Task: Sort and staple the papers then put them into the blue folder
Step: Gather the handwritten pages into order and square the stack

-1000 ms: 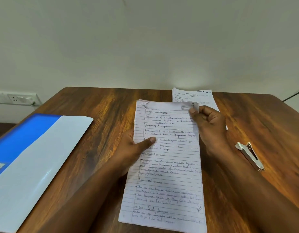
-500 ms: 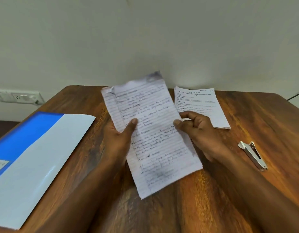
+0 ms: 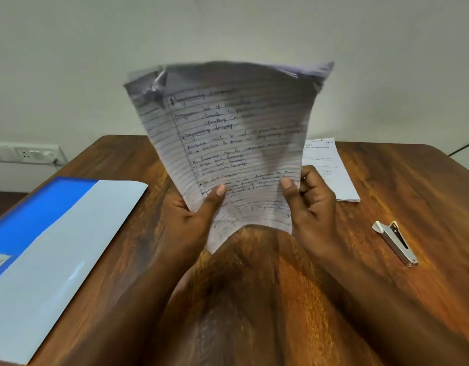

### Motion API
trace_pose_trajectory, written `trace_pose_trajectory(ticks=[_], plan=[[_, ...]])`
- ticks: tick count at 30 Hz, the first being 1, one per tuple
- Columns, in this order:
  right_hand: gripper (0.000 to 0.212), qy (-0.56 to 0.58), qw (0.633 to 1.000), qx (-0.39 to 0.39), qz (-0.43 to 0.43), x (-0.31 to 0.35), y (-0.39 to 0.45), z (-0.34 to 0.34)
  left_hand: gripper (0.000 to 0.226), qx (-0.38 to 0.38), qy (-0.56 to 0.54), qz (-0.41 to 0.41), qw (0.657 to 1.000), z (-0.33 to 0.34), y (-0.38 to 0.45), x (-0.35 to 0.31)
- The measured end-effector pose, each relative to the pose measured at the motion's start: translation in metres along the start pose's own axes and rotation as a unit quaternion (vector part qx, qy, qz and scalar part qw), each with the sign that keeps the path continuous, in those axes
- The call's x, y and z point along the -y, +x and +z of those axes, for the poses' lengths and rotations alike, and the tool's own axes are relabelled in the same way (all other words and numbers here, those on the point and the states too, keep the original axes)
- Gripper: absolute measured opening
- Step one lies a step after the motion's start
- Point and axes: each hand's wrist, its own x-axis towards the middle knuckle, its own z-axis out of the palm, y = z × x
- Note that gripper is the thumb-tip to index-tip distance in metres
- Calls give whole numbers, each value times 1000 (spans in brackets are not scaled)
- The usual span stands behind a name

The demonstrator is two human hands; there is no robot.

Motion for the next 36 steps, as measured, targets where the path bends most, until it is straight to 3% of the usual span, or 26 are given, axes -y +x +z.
trace_pose_trajectory(ticks=[5,12,16,21,25,28,36], plan=[[28,-13,996,40,84,-15,-14,16,18,-3,124,-31,992,5,-5,-4],[28,-24,998,14,62,-27,-10,10,24,12,128,-60,990,4,-6,9],[28,-54,990,64,115,-40,-8,11,25,19,174,-95,980,-1,-3,19],[26,0,986,84,143,-35,1,3,19,-4,159,-138,978,-9,7,26],[20,62,969,72,227,-21,15,-13,30,-12,89,-223,971,-21,18,26],[21,94,949,112,278,-16,23,-30,38,-32,46,-274,960,-27,25,32],[41,136,934,187,270,-7,25,-39,42,-29,-73,-371,925,-30,31,41]])
